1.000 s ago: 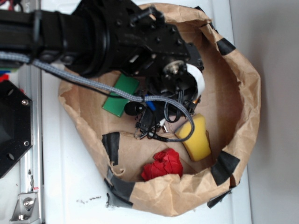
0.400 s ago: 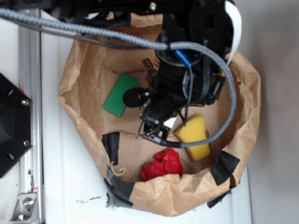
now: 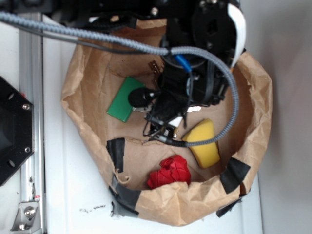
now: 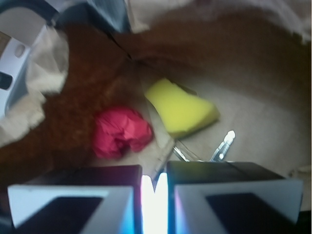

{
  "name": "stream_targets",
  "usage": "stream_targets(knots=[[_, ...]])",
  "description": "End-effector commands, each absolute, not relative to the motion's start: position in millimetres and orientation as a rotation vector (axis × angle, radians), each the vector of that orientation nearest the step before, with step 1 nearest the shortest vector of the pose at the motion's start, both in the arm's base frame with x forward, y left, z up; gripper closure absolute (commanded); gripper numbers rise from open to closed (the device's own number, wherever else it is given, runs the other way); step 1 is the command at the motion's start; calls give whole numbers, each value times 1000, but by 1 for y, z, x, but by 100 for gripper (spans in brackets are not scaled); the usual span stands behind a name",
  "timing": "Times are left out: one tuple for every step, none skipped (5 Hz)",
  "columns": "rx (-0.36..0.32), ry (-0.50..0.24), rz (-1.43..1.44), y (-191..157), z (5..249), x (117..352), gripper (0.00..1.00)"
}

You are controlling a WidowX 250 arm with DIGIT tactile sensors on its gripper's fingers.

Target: Grab the silver keys.

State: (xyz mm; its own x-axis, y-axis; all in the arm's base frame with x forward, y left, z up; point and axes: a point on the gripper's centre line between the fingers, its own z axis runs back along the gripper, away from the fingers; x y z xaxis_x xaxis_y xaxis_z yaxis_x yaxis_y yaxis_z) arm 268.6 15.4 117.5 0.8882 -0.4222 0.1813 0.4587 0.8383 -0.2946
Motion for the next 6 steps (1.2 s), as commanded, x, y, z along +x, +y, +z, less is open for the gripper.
stream_targets(knots=[[-138,-123,-516,36,87,273,0],[-102,-108,-509,45,72,280,0],[-53,-81,-537,51,58,276,0],[-52,-64,-575,49,53,269,0],[-86,-48,-612,41,54,262,0],[-90,-56,-638,39,54,260,0]])
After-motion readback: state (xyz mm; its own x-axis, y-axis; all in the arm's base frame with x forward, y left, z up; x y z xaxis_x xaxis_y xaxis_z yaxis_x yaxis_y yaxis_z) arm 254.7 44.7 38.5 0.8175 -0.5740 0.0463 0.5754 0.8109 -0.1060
